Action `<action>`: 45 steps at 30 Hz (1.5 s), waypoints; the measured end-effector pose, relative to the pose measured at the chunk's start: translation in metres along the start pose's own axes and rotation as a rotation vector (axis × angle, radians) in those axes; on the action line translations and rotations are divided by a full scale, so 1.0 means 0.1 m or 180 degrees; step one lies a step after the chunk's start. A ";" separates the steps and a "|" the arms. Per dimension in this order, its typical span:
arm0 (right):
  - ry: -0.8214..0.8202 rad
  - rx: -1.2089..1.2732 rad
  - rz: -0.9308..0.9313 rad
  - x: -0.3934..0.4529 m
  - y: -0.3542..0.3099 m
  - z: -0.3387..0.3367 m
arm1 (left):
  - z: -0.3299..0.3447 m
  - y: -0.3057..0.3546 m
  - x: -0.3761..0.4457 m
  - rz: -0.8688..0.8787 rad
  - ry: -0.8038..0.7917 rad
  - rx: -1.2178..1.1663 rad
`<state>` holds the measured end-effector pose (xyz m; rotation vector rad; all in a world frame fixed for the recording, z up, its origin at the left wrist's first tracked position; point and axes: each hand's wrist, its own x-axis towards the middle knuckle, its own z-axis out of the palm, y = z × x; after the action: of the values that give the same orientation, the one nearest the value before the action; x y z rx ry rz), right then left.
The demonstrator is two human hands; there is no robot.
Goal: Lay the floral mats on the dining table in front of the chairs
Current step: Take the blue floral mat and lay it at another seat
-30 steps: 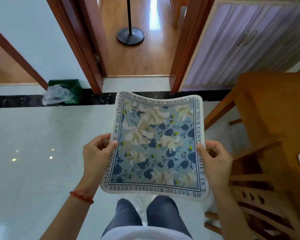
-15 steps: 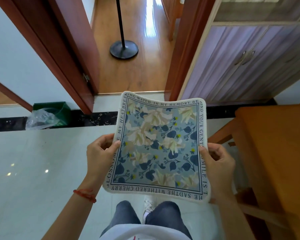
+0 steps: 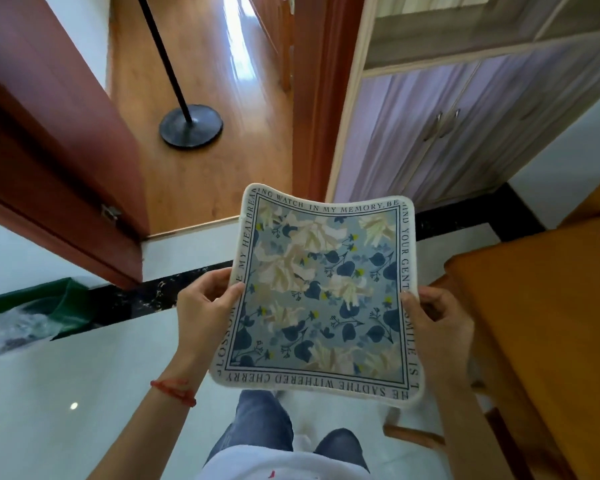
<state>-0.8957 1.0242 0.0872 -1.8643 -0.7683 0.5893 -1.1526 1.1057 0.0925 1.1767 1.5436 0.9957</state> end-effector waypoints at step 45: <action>0.2506 0.0364 0.1066 3.20 0.02 -0.87 | 4.46 1.82 2.85 0.0616 -0.2430 0.0526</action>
<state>-0.6176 1.2037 0.1003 -1.9110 0.0935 0.0600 -0.7134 1.4524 0.1012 1.6045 0.9190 0.4390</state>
